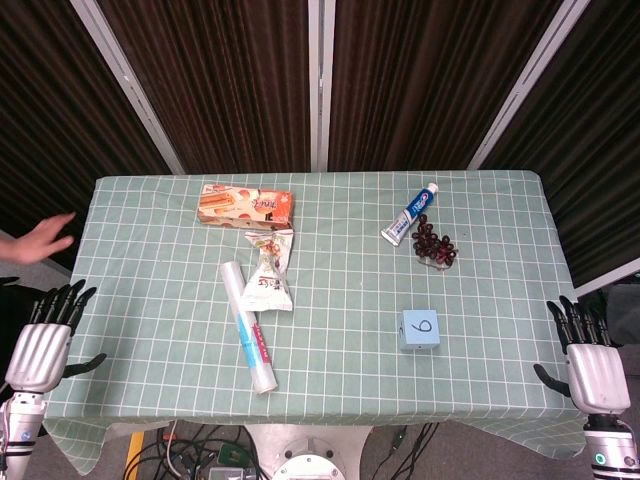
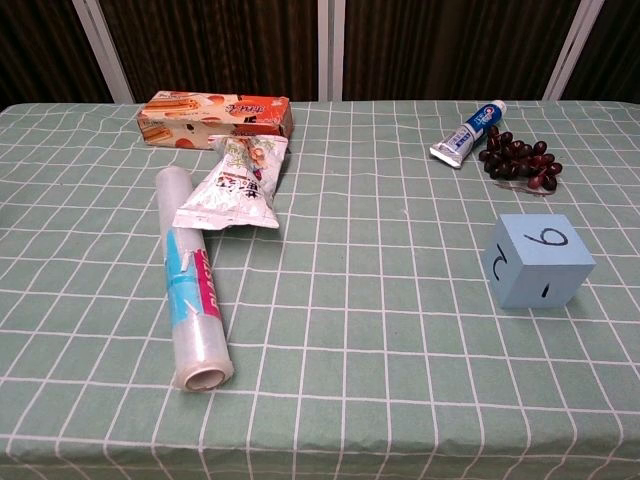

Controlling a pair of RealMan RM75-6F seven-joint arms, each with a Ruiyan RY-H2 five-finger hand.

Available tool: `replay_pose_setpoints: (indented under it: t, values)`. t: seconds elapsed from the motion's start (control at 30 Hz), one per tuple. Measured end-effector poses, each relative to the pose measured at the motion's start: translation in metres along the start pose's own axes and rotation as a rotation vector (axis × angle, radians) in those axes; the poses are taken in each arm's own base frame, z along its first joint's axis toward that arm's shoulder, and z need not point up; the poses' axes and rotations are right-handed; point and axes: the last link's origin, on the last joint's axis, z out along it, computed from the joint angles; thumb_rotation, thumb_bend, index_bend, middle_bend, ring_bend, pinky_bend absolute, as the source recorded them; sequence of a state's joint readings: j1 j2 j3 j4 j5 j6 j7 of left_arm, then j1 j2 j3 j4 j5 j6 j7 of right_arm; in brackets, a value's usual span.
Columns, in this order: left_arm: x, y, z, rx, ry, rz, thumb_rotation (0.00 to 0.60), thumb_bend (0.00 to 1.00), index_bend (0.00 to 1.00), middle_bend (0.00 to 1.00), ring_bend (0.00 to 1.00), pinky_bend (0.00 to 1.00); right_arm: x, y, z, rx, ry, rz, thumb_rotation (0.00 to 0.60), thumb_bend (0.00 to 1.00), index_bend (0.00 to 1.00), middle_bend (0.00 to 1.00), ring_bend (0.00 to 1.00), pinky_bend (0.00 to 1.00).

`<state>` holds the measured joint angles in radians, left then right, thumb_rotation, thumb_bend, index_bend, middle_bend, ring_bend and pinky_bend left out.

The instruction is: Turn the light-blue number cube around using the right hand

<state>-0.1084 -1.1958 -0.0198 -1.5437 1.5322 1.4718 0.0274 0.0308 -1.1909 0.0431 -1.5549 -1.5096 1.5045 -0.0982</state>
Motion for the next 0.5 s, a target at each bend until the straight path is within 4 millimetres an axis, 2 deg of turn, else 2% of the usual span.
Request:
replay_pose_setpoints:
  t: [0.27,0.3,0.37,0.4,0.43,0.47,0.5]
  values:
    - [-0.0009,0.0013,0.0001,-0.005,-0.003,-0.001,0.6,0.0,0.08,0.0,0.0,0.0,0.0027,0.0017,0.0015,0.0,-0.006,-0.008,0.6,0.13,0.0,0.0,0.0,0.0]
    - [-0.0009,0.0015,0.0003,-0.006,-0.003,0.0,0.6,0.0,0.08,0.0,0.0,0.0,0.0035,0.0012,0.002,0.004,-0.007,-0.008,0.6,0.19,0.0,0.0,0.0,0.0]
    - [-0.0009,0.0015,0.0006,-0.006,-0.004,-0.001,0.6,0.0,0.08,0.0,0.0,0.0,0.004,0.0002,0.0025,0.012,-0.009,-0.002,0.6,0.5,0.0,0.0,0.0,0.0]
    - [-0.001,0.0015,0.0007,-0.006,-0.004,-0.002,0.6,0.0,0.08,0.0,0.0,0.0,0.004,-0.0006,0.0027,0.018,-0.015,0.006,0.6,0.72,0.0,0.0,0.0,0.0]
    - [-0.0011,0.0017,0.0007,-0.006,-0.005,-0.003,0.6,0.0,0.08,0.0,0.0,0.0,0.0037,-0.001,0.0028,0.022,-0.021,0.012,0.6,0.89,0.0,0.01,0.0,0.02]
    - [-0.0014,0.002,0.0004,-0.008,-0.005,-0.003,0.6,0.0,0.08,0.0,0.0,0.0,0.0033,-0.0013,0.0028,0.024,-0.026,0.014,0.6,0.96,0.0,0.03,0.02,0.06]
    - [-0.0018,0.0023,0.0,-0.01,-0.006,-0.002,0.6,0.0,0.08,0.0,0.0,0.0,0.0032,-0.0016,0.003,0.026,-0.03,0.01,0.6,1.0,0.0,0.15,0.13,0.21]
